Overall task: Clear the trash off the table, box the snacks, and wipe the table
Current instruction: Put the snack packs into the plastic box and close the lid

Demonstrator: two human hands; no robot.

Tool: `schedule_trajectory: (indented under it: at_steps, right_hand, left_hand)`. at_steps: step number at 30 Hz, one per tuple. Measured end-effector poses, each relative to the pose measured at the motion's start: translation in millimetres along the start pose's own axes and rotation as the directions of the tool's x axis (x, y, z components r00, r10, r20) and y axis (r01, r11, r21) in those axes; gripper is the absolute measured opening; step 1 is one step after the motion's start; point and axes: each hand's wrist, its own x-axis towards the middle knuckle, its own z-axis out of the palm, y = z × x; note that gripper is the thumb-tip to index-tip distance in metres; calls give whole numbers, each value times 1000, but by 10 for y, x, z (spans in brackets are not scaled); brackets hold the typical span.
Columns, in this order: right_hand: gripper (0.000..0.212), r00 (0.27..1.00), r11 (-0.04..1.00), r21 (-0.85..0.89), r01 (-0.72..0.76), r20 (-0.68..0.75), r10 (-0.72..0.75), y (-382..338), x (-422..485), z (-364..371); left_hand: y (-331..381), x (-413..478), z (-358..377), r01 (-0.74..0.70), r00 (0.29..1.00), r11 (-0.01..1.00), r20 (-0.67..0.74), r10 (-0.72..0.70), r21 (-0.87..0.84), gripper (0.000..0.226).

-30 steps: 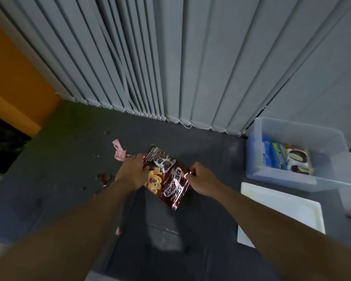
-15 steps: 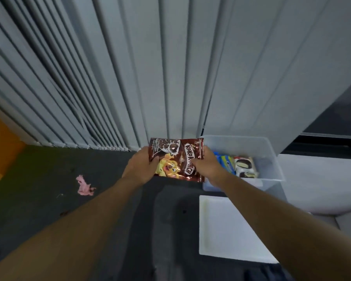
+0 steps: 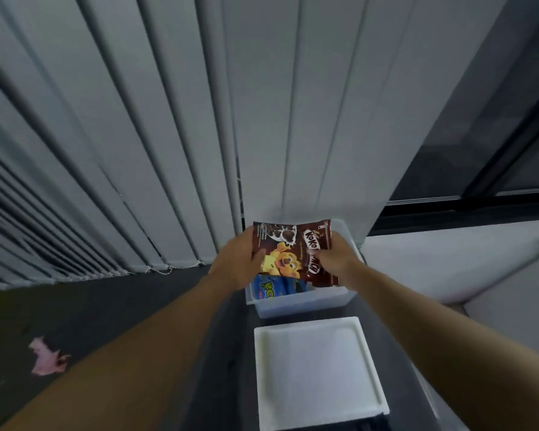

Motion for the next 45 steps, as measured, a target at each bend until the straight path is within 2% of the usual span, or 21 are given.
schedule_trajectory:
  at_steps: [5,9,12,15,16,20,22,23,25,27,29,31,34,36,40,45]
  right_hand:
    - [14,1000,996,-83,-23,13,24,174,251,-156]
    - [15,988,983,-137,-126,70,137,326,432,-110]
    - [34,972,967,-183,-176,123,200,435,580,9]
    - [33,958,941,-294,-169,174,227,438,677,124]
    - [39,960,930,-337,-149,176,218,442,679,162]
    - [120,982,770,-635,-58,101,158,612,748,309]
    - [128,988,728,-685,11,121,99,693,785,348]
    - [124,982,701,-710,65,172,84,717,799,366]
    - [102,944,627,-756,187,316,99,713,781,403]
    - [85,915,578,-786,221,372,156,738,792,425]
    - [84,933,584,-786,204,336,127,752,793,419]
    - [79,959,617,-756,217,282,7,728,785,378]
    - [61,961,637,-720,274,217,-169,659,732,294]
    - [54,958,644,-710,285,196,-209,613,672,230]
    - [57,965,710,-654,259,153,-211,543,481,94]
    - [52,948,728,-613,306,126,-291,522,171,-33]
  left_hand:
    - [-46,254,290,-26,998,991,68,17,132,40]
    - [-212,327,435,-50,997,964,72,33,260,55]
    - [-394,340,494,-110,993,921,83,85,373,64]
    - [-479,353,537,-91,994,899,92,57,429,73]
    - [-480,343,551,-70,995,907,93,35,416,77]
    - [-518,357,644,-20,994,935,107,-19,354,84]
    - [-542,368,664,-20,993,930,117,-24,366,82]
    - [-546,372,662,-24,992,927,121,-23,373,81]
    - [-549,377,660,-33,993,924,121,-15,382,81]
    - [-539,382,645,-35,990,916,141,-24,401,81]
    - [-539,391,637,-38,984,902,172,-41,430,82]
    - [-526,405,601,-45,976,883,208,-60,468,83]
    - [-479,417,523,-71,963,847,257,-79,526,81]
    - [-419,383,466,-72,961,849,264,-81,524,79]
    - [-288,215,397,-70,965,859,252,-71,508,75]
    - [-122,-46,334,-85,971,851,234,-46,519,71]
